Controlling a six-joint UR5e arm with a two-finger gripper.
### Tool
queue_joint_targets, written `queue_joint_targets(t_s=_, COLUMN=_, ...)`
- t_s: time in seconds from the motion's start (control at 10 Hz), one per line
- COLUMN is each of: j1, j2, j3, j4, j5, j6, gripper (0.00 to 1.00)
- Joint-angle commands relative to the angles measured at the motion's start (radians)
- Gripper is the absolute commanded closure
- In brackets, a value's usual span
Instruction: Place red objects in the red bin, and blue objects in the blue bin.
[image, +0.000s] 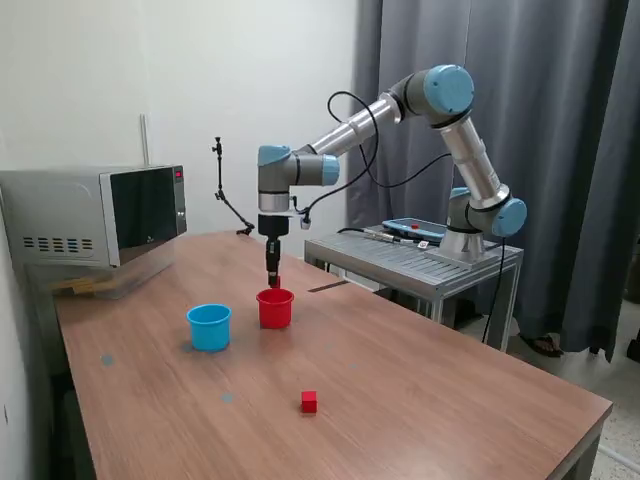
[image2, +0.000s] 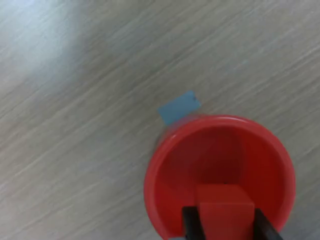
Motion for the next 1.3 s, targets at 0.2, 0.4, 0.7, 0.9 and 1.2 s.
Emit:
queue_joint_targets(t_s=0.2, j1=0.004, j2=0.013, j3=-0.005, j4=0.000, j5=0.000, j6=0.002, gripper=0.00)
queue_joint_targets(t_s=0.4, j1=0.004, j2=0.013, j3=-0.010, j4=0.000, j5=0.000, j6=0.002, gripper=0.00)
queue_joint_targets(t_s=0.7, j1=0.004, j2=0.013, j3=-0.037, j4=0.000, j5=0.000, j6=-0.003, gripper=0.00)
queue_joint_targets(t_s=0.9, j1=0.046, j2=0.010, j3=-0.057, j4=0.000, j5=-0.001, j6=-0.035, gripper=0.00)
queue_joint_targets(t_s=1.2, j1=0.106, j2=0.017, j3=-0.129, j4=0.002, j5=0.002, j6=-0.251, gripper=0.00)
